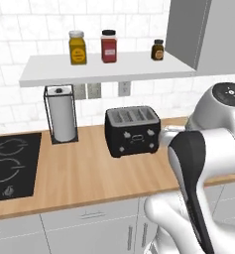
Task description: Start the toaster. Once the lever pops up, take the bread to the plate on the dining counter.
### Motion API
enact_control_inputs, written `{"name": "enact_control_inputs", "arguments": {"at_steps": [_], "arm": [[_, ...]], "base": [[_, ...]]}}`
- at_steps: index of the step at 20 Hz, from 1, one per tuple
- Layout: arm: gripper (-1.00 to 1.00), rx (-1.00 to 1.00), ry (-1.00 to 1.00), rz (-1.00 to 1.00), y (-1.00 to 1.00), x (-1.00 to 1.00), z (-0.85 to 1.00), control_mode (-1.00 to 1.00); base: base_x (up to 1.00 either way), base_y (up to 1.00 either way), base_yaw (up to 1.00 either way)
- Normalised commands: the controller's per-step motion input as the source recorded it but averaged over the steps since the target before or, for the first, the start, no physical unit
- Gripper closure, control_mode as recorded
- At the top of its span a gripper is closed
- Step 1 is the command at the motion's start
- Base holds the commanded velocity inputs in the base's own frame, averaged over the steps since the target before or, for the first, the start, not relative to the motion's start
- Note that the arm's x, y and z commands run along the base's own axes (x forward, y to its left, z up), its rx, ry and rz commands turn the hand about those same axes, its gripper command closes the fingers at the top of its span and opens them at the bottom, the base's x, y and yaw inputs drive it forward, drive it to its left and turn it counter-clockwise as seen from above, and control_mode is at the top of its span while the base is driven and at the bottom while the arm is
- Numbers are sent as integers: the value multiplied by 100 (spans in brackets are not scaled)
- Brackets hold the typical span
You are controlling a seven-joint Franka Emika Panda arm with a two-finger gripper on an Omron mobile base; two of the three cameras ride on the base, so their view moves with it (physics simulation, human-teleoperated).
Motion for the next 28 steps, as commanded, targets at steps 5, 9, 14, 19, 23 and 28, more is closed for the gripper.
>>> {"name": "enact_control_inputs", "arguments": {"at_steps": [5,9,14,19,23,28], "arm": [[100,0,0,0,0,0,0,100],[100,0,0,0,0,0,0,100],[100,0,0,0,0,0,0,100],[100,0,0,0,0,0,0,100],[100,0,0,0,0,0,0,100],[100,0,0,0,0,0,0,100]], "base": [[-100,6,-4],[-97,0,-14],[-45,-9,-29],[0,-26,-88],[0,-35,-86],[0,-44,-83]]}}
